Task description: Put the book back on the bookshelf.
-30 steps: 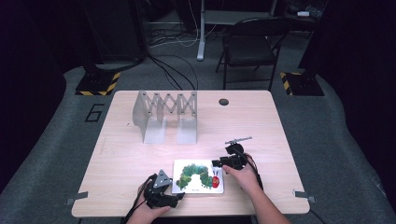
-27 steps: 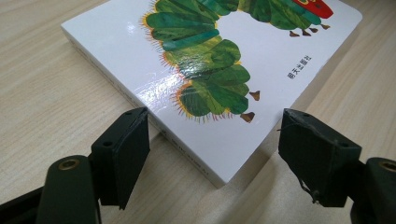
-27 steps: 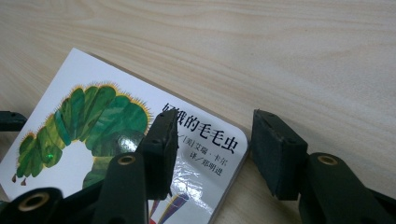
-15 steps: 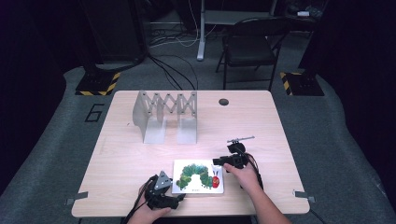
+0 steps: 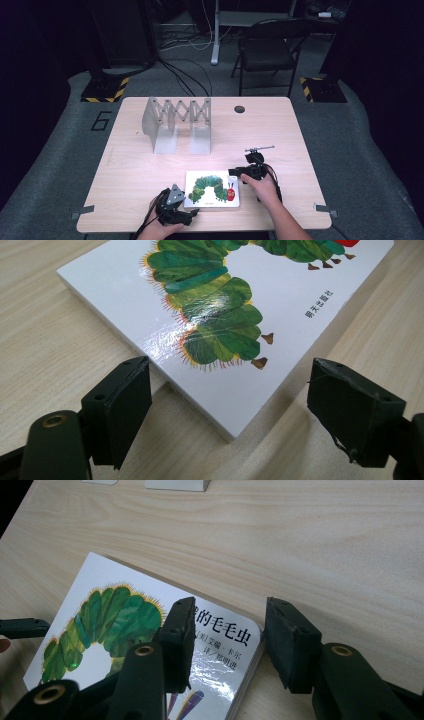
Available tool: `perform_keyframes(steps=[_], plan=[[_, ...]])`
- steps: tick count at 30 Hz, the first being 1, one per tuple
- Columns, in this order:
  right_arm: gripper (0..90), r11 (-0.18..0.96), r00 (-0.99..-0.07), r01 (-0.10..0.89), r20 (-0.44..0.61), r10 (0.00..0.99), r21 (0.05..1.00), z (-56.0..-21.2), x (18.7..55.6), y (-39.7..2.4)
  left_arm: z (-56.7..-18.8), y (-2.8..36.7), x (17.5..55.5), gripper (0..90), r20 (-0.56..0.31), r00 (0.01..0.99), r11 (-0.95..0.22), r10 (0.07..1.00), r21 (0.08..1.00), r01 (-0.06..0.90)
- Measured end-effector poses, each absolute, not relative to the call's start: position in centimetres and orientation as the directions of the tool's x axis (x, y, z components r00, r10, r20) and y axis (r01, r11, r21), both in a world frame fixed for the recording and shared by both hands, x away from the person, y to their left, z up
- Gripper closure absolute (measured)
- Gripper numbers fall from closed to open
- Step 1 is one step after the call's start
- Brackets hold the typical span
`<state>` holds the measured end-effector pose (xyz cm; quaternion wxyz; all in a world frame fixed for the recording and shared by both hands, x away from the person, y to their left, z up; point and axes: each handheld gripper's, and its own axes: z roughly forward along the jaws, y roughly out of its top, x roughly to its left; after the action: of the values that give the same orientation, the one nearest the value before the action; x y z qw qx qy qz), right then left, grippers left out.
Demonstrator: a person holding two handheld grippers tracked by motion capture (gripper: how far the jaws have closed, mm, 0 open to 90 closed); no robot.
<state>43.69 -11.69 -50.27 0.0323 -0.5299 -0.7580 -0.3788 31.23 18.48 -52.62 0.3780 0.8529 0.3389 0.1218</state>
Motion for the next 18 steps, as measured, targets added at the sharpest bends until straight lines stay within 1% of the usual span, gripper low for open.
perform_keyframes(steps=[8, 12, 16, 18], plan=[[55.7, 0.130, -0.426, 0.831, 0.469, 0.774, 0.541, -49.9, 43.5, -11.8, -52.7, 18.3, 31.1, 16.8, -0.042, 0.735, -0.481, 0.677, 0.730, 0.485], [55.8, 0.134, -0.432, 0.828, 0.466, 0.772, 0.545, -49.8, 43.5, -11.8, -52.7, 18.2, 31.1, 16.0, -0.043, 0.735, -0.481, 0.677, 0.730, 0.486], [56.0, 0.141, -0.445, 0.818, 0.458, 0.770, 0.558, -49.6, 43.4, -11.9, -52.7, 18.1, 31.1, 15.5, -0.024, 0.732, -0.489, 0.681, 0.729, 0.479], [56.0, 0.128, -0.432, 0.827, 0.472, 0.768, 0.548, -49.2, 43.2, -11.9, -52.8, 18.1, 31.1, 15.2, -0.024, 0.734, -0.491, 0.678, 0.729, 0.477]])
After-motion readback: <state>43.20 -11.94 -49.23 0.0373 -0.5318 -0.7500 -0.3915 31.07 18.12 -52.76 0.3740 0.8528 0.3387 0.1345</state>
